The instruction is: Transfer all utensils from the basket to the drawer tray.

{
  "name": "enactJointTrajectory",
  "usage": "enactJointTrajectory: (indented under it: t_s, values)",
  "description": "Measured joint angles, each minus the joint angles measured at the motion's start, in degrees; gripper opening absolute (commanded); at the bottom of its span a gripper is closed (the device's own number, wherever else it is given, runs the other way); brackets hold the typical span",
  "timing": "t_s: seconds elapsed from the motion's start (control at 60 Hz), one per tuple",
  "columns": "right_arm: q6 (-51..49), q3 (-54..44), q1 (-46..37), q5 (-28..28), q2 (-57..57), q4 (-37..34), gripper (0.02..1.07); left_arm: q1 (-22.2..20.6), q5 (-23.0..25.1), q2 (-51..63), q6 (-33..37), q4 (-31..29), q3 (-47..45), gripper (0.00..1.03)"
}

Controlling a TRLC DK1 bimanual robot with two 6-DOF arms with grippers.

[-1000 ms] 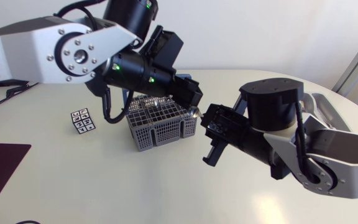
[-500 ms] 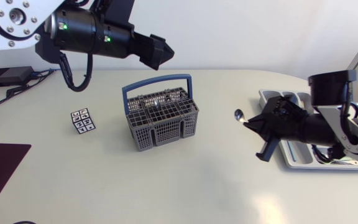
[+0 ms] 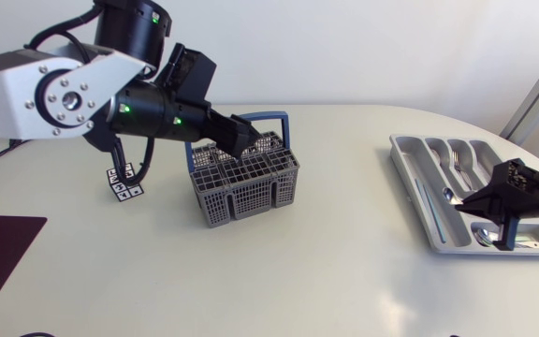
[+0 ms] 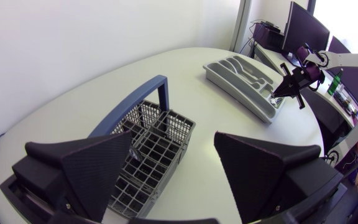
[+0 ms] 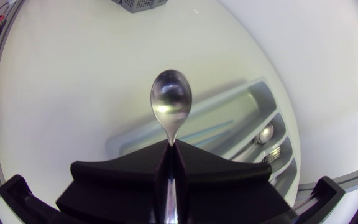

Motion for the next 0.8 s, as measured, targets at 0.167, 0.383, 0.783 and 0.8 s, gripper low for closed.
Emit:
enactJointTrajectory:
  t_s: [0.167, 0.383, 0.783, 0.8]
  values:
    - [-10.6, 5.49, -7.74, 2.56, 6.86, -0.81, 0.16, -0.79, -1.4, 1.22, -4.22, 4.33, -4.26, 0.91]
    - [-17.59, 8.0, -11.28, 5.86, 11.52, -0.39, 0.16, -2.19, -3.23, 3.3, -6.84, 5.9, -5.38, 0.91]
    - [-18.62, 8.02, -13.51, 5.07, 12.22, 1.31, 0.5, -1.73, -3.67, 4.04, -10.36, 6.45, -5.38, 0.91]
    - [-18.21, 8.02, -13.44, 4.87, 11.56, 1.07, 0.53, -1.73, -3.67, 4.04, -10.45, 6.45, -5.38, 0.91]
